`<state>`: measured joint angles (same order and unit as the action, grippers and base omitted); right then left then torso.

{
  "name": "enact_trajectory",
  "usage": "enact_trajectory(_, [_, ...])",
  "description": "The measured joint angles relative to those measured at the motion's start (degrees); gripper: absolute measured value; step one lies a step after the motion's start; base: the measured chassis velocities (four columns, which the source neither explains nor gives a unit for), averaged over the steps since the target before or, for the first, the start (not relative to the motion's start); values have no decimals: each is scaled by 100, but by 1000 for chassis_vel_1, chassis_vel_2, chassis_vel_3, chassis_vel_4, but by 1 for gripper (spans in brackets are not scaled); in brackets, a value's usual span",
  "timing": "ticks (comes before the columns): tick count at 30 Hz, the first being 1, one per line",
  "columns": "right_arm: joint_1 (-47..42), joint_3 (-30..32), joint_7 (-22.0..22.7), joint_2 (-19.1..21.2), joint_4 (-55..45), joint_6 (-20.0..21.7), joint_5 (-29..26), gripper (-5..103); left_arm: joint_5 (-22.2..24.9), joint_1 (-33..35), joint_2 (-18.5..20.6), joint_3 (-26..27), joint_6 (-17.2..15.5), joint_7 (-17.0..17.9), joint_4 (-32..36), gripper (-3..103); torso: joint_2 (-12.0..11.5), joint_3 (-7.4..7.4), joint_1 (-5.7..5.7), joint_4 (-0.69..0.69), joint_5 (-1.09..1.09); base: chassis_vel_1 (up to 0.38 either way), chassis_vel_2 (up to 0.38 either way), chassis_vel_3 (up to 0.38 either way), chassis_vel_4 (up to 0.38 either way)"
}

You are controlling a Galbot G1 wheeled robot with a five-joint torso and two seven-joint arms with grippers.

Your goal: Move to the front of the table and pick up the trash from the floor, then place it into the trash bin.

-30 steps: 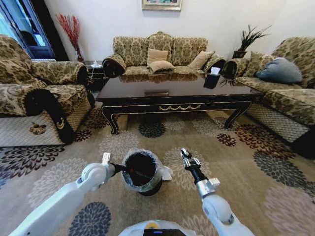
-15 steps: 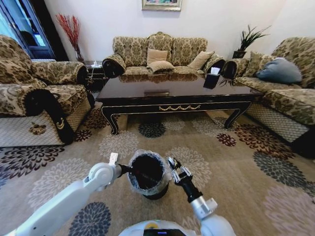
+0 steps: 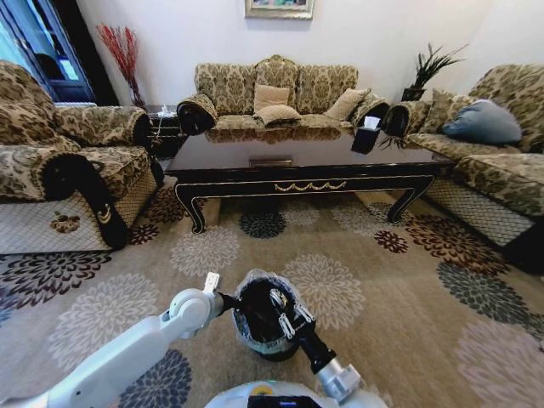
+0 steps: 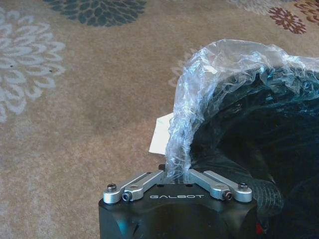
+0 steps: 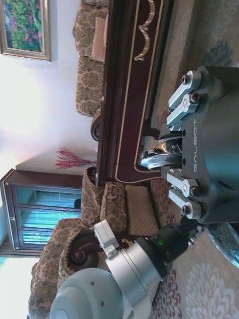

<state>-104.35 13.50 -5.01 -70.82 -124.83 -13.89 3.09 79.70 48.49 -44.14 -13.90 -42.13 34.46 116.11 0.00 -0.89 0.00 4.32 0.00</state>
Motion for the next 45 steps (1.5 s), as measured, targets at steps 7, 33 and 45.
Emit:
enact_trajectory(7, [7, -63, 25, -48, 71, 13, 18, 32, -29, 75, -56, 6, 0, 1, 0, 0, 0, 0, 0, -1, 0, 0, 0, 0, 0])
enact_trajectory(33, [280, 392, 228, -115, -75, 130, -678, 100, -48, 608, 221, 1442, -1, -128, -95, 0, 0, 0, 0, -1, -1, 0, 0, 0, 0])
enact_trajectory(45, [603, 775, 408, -42, 645, 101, -1012, 100, 89, 712, 431, 2163, -2, -357, -469, 0, 0, 0, 0, -1, -1, 0, 0, 0, 0])
